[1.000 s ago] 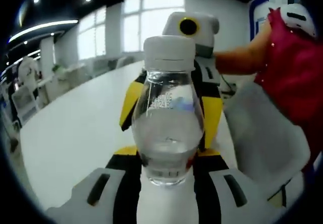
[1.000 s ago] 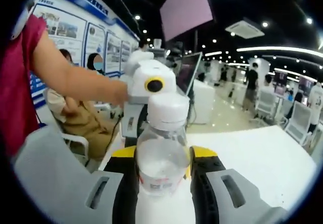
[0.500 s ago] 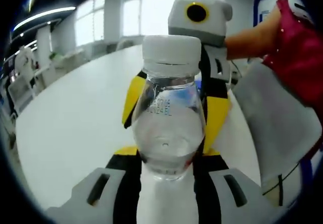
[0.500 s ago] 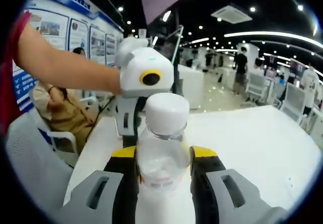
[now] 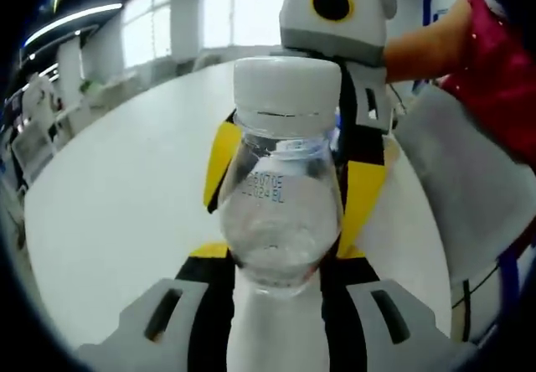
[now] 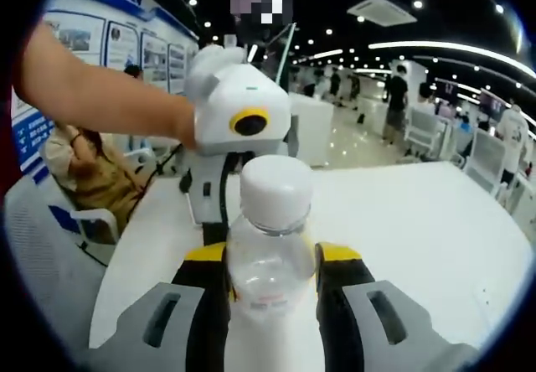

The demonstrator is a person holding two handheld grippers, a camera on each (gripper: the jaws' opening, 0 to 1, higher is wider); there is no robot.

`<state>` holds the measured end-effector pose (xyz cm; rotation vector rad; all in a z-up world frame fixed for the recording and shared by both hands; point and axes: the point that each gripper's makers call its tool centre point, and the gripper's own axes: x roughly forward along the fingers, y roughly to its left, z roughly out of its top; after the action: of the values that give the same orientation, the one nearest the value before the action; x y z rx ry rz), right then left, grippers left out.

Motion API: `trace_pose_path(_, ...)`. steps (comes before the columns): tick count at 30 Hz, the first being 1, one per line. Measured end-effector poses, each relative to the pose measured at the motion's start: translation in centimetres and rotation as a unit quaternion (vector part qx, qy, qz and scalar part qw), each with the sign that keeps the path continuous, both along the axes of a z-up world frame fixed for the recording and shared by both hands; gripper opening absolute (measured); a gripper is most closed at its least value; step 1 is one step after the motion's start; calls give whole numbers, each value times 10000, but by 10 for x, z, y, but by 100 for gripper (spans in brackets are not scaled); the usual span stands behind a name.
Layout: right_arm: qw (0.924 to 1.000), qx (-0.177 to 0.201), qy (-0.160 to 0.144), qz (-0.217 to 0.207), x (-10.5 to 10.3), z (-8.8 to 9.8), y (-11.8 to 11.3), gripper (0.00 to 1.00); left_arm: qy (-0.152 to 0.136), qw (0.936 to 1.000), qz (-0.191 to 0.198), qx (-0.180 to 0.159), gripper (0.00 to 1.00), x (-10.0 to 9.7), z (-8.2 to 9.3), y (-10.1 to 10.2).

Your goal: Arrange the tabletop items into an orderly group along one side of the table until the central work area is clear of visible clutter.

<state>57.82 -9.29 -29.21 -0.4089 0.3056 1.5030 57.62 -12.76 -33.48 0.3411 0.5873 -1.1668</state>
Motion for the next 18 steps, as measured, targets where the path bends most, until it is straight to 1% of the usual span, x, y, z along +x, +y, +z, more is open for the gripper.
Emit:
trace_pose_path(2, 10000, -28, 14, -44, 1, 0, 0, 39, -7, 10000, 4, -11, 37, 1, 0, 0)
trace_pose_path(6, 9999, -64, -72, -73, 1, -1, 1, 39, -47, 10000, -43, 44, 37, 1, 0, 0)
trace_pose_path(13, 9998, -94, -117, -163, 2, -1, 2, 39, -70, 9999, -98, 123, 37, 0, -1, 1)
trace_pose_path(18, 9996, -119, -103, -237, 3, -2, 2, 39, -17, 9998, -66, 206, 37, 1, -2, 3)
